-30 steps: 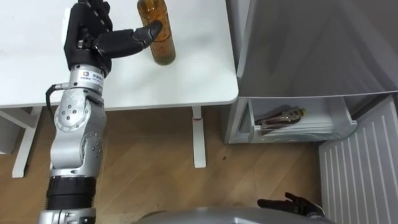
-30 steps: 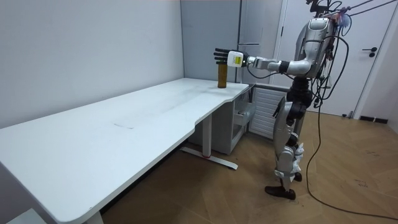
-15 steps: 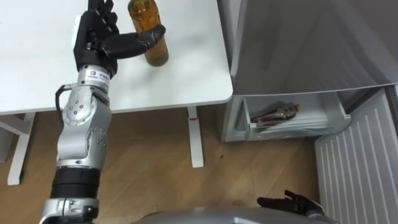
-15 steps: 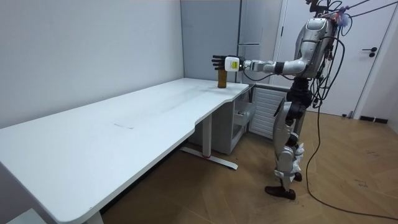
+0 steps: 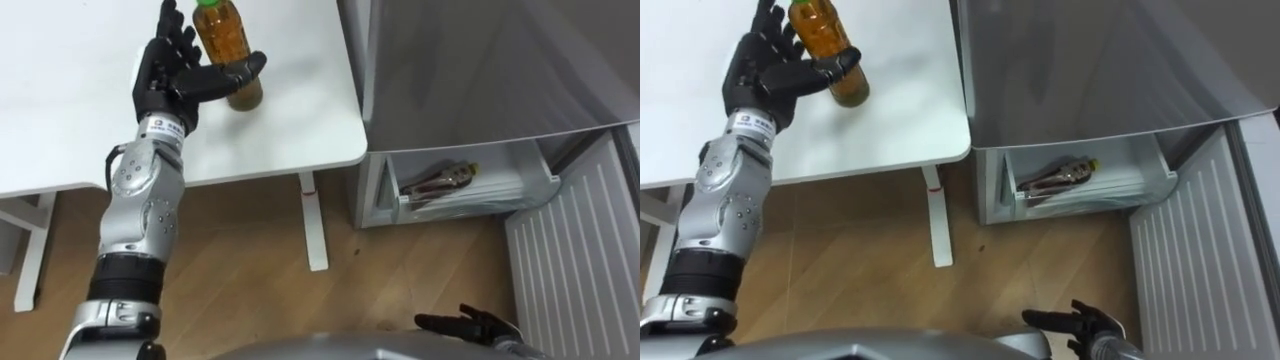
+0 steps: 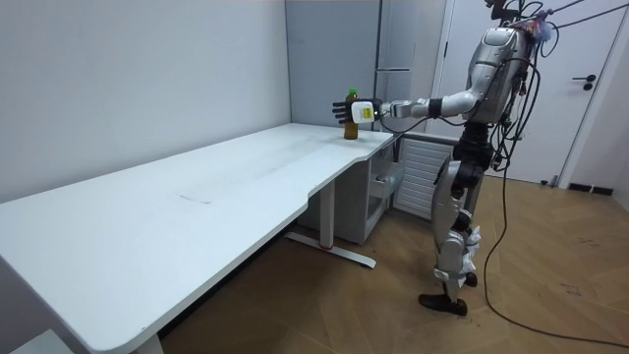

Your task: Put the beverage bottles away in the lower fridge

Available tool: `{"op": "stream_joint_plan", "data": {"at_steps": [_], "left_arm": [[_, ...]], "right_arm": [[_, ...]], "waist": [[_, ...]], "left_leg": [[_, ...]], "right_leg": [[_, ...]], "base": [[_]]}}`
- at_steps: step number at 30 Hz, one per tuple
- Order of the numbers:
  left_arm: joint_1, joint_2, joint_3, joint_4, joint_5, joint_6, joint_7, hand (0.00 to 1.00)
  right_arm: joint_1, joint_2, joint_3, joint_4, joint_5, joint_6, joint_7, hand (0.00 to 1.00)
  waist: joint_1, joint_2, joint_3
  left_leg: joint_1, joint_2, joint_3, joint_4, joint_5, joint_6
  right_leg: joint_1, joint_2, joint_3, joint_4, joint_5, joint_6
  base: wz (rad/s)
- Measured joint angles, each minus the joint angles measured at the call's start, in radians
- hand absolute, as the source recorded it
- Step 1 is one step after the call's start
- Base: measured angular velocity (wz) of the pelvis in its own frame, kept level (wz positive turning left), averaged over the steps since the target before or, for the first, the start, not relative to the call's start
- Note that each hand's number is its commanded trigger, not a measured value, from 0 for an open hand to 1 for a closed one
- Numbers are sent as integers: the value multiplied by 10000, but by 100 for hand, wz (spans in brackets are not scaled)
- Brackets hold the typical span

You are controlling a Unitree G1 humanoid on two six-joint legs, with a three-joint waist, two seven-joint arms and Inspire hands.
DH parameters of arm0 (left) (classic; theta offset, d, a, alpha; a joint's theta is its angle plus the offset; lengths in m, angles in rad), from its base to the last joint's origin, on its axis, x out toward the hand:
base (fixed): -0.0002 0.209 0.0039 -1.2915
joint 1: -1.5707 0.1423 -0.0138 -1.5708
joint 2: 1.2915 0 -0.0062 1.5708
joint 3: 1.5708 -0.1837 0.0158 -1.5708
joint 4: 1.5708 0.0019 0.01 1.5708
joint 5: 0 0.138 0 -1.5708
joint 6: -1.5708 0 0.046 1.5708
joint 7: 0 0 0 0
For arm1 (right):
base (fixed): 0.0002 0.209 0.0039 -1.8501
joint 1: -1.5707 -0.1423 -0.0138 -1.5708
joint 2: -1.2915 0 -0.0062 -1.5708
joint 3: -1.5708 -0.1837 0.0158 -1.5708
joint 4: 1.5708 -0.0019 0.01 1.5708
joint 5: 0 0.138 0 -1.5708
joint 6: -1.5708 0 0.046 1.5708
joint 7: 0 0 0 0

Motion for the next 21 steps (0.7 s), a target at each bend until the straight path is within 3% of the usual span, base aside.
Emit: {"op": "stream_joint_plan", "data": {"at_steps": [10,15,17,21], "left_arm": [[-284,160,11,313,-319,142,20,0],[-390,487,48,313,-313,168,31,0],[-684,714,83,313,-314,171,49,0],[-1178,875,101,313,-314,170,55,0]], "right_arm": [[-28,-98,-19,-4,-84,150,-354,0],[-4,-212,-17,-5,-344,217,-393,0],[4,-224,-18,-12,-439,210,-386,0],[27,-226,-2,-15,-496,214,-388,0]], "waist": [[-44,-9,-37],[-129,-24,-53],[-127,-70,-66],[-112,-124,-86]], "left_leg": [[-2,-1,14,0,2,0],[-2,12,45,17,4,-1],[0,30,104,16,4,-2],[32,62,215,10,4,-1]], "right_leg": [[-68,0,18,4,0,0],[-84,1,48,28,0,0],[-114,14,124,35,7,-11],[-135,34,221,40,48,-16]], "base": [[0],[0],[-8],[-9]]}}
